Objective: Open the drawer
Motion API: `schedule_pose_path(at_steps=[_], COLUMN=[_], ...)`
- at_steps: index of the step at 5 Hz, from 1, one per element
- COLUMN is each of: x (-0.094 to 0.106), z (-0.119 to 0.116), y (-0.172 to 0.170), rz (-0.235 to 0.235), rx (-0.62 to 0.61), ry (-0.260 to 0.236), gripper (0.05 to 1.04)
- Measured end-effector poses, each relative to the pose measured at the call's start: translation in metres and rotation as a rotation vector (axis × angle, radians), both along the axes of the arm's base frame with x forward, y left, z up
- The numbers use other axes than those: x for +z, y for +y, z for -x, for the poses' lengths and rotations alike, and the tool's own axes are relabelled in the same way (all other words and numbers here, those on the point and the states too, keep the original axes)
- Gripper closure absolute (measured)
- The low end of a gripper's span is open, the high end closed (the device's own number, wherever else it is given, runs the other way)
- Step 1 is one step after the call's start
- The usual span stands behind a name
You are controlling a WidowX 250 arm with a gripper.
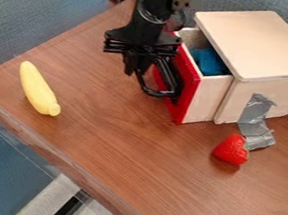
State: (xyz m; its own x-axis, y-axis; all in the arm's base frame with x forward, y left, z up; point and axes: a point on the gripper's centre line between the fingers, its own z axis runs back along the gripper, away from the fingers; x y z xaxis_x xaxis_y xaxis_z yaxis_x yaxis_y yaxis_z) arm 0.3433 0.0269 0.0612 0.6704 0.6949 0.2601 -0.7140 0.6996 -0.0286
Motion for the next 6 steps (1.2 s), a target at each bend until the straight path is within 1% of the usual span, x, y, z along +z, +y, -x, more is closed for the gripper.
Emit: schedule_pose_path(at_steps=[1,2,4,6], x=[-0.003,-0.001,-0.005,-0.006], z=[0.008,0.013,0.032,0.035], y=[0.004,0.009,0.029,0.032], rz=[-0.002,-0.008,-0.031,-0.022], rx=[-0.005,-0.016,-0.036,-0.042], ry=[0.018,0.029,0.088,0.093], gripper=[0.947,0.947,0.947,0.947])
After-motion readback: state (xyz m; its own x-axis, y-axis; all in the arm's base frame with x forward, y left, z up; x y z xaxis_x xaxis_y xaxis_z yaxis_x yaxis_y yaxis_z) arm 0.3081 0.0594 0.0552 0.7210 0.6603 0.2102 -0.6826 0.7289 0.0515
